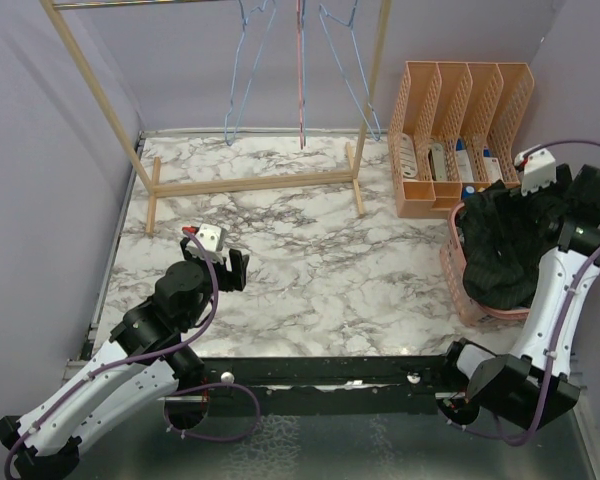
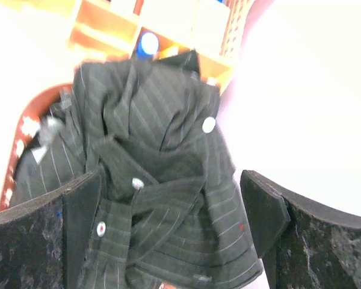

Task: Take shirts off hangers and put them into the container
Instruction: Place the shirt in the bin.

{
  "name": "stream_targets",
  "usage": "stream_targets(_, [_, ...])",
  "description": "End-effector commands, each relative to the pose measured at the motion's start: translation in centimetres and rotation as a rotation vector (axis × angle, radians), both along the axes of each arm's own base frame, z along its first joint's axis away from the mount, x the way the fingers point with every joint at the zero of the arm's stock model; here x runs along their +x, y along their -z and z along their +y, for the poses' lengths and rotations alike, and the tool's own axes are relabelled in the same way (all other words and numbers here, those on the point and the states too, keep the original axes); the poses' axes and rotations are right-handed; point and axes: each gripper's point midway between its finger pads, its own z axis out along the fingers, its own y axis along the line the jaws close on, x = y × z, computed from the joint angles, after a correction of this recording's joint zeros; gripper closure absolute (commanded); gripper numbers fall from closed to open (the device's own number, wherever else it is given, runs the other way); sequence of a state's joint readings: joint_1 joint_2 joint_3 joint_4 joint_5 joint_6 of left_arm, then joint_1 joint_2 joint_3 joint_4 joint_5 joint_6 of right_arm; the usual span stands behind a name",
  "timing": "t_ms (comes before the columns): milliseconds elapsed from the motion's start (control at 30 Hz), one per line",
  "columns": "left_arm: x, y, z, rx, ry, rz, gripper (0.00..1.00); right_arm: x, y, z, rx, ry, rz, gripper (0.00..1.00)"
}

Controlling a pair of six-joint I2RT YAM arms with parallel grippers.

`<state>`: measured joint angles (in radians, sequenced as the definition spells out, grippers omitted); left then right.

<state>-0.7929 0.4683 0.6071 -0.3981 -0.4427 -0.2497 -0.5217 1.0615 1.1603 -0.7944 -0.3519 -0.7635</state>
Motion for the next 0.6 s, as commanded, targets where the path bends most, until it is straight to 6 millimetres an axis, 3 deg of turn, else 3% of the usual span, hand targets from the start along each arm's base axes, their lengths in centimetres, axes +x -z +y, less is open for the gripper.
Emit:
stream_targets(0, [0.0, -0.5, 0.4, -0.015, -0.017, -0.011, 0.31, 1.9, -4.4, 3.5, 0.248, -0.064, -0.072, 0.00])
stream_targets(167, [0.0, -0.6, 0.4, -0.020, -0.016, -0.015, 0.31, 1.5, -7.8, 8.1, 0.408, -0.261, -0.092, 0.00])
stream_targets(367, [0.0, -0.5, 0.4, -0.015, -0.018, -0.010, 0.31, -2.3, -13.6, 15.0, 0.534, -0.527, -0.295, 0.00])
stream_targets(467, [0.1, -0.4, 0.3, -0.010, -0.018, -0.006, 0.31, -5.1, -14.8, 17.9, 0.551, -0.650, -0.377, 0.00])
stream_targets(567, [0.1, -0.4, 0.4, -0.012, -0.021, -0.007, 0.31, -6.8, -14.5, 19.4, 0.628, -0.683, -0.365, 0.00])
